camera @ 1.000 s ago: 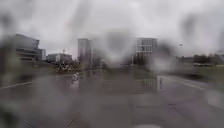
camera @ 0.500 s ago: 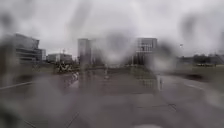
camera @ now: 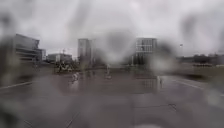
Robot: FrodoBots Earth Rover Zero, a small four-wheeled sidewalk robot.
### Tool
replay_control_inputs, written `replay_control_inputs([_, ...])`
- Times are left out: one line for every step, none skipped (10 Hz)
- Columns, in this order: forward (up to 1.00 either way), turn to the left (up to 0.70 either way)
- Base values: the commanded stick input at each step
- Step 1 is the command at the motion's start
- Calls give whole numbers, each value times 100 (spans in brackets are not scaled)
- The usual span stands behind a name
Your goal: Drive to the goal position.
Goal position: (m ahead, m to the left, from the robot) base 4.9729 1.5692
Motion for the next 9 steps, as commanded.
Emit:
replay_control_inputs([7, 0])
replay_control_inputs([7, 0])
replay_control_inputs([7, 0])
replay_control_inputs([7, 0])
replay_control_inputs([7, 0])
replay_control_inputs([7, 0])
replay_control_inputs([7, 0])
replay_control_inputs([7, 0])
replay_control_inputs([7, 0])
